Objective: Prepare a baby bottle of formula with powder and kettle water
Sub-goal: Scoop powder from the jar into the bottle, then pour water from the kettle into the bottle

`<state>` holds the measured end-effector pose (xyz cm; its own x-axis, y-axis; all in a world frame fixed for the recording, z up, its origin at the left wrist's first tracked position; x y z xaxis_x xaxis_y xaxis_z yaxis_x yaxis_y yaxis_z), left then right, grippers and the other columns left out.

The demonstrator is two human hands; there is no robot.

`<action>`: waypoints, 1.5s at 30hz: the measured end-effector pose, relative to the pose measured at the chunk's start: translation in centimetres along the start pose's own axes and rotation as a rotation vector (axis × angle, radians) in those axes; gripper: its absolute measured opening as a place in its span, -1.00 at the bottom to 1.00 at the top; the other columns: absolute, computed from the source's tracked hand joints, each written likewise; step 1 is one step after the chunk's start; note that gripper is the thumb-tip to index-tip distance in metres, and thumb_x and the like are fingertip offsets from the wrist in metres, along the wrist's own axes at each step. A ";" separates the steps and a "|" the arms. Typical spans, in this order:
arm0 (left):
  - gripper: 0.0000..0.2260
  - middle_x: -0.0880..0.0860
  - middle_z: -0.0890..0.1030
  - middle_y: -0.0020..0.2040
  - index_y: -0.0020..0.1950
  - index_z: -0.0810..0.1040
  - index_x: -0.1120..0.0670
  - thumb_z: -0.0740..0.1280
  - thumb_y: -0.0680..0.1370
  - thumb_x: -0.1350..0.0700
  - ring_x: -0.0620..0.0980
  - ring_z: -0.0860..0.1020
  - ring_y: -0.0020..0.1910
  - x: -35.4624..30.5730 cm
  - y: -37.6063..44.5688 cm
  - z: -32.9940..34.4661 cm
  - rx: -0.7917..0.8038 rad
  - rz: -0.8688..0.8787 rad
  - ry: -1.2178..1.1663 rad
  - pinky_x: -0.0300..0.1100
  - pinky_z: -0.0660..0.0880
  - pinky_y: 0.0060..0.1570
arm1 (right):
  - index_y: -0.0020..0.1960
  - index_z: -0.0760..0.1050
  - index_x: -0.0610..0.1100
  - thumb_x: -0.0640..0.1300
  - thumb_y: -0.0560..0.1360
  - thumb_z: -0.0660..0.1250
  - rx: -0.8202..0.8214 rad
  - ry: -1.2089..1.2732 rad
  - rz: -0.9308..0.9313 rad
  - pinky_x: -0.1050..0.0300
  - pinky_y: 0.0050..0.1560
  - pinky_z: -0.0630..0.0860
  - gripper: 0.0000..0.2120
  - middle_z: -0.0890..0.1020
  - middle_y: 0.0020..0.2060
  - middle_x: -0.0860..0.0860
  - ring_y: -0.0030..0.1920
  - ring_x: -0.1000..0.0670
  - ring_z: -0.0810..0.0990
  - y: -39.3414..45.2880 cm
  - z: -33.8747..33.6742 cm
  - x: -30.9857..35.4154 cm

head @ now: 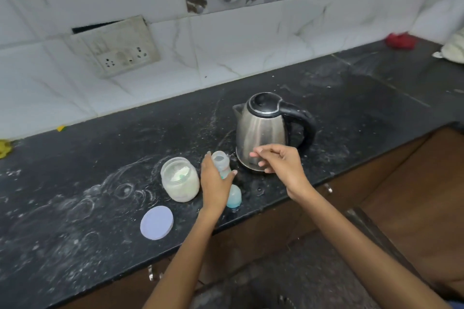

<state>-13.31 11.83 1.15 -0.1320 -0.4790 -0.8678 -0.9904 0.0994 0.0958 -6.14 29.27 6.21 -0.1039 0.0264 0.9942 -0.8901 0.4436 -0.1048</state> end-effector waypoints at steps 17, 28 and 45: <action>-0.59 0.03 0.65 0.01 0.09 0.55 0.06 0.59 0.31 0.13 0.00 0.61 -0.03 -1.7 2.2 0.2 -0.254 0.021 -0.022 -0.07 0.56 0.01 | 0.28 0.48 -0.04 0.04 0.44 0.47 0.107 -0.551 -0.665 0.19 0.12 0.51 -0.55 0.59 0.08 0.07 0.08 0.14 0.58 8.4 -9.3 5.1; -0.60 -0.02 0.66 0.03 0.14 0.55 0.03 0.56 0.35 0.18 -0.07 0.62 0.02 -2.6 1.8 0.1 -0.226 0.025 -0.086 -0.15 0.55 0.03 | 0.13 0.60 -0.12 -0.18 0.31 0.60 0.193 -0.147 -0.591 0.28 0.06 0.53 -0.59 0.70 -0.02 0.07 0.00 0.12 0.67 11.0 -8.2 6.7; -0.58 -0.04 0.68 -0.02 0.05 0.62 0.05 0.60 0.25 0.26 -0.12 0.62 -0.01 -2.1 4.0 0.1 -0.067 0.018 0.005 -0.23 0.54 0.02 | 0.08 0.66 -0.03 0.01 0.27 0.62 0.615 -0.620 -0.720 0.35 0.06 0.49 -0.59 0.71 -0.08 0.17 -0.01 0.24 0.65 11.2 -2.8 15.7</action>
<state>-16.99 13.30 3.27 -0.1494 -0.4819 -0.8634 -0.9884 0.0495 0.1434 -16.55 37.15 20.72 0.4711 -0.5819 0.6629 -0.8812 -0.3440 0.3243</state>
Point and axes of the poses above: each hand's wrist, its own y-axis towards the middle knuckle, its own z-axis out of the palm, x = y × z, the point moved 7 cm from there along y, towards the middle knuckle
